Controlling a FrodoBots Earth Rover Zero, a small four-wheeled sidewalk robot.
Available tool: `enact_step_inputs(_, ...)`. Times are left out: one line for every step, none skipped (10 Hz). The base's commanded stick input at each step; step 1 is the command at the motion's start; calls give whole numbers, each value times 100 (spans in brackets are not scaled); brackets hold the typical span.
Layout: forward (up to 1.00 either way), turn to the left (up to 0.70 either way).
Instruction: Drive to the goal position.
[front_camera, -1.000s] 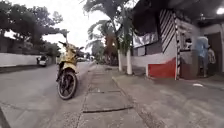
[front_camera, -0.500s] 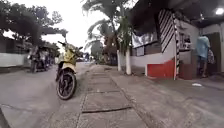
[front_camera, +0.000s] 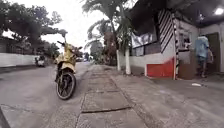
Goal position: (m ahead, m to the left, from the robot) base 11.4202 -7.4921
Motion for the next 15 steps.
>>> enact_step_inputs(0,-45)
enact_step_inputs(0,-45)
enact_step_inputs(0,-45)
enact_step_inputs(0,-45)
enact_step_inputs(0,-45)
enact_step_inputs(0,-45)
enact_step_inputs(0,-45)
enact_step_inputs(0,-45)
enact_step_inputs(0,-45)
enact_step_inputs(0,-45)
enact_step_inputs(0,-45)
enact_step_inputs(0,-45)
enact_step_inputs(0,-45)
enact_step_inputs(0,-45)
enact_step_inputs(0,-45)
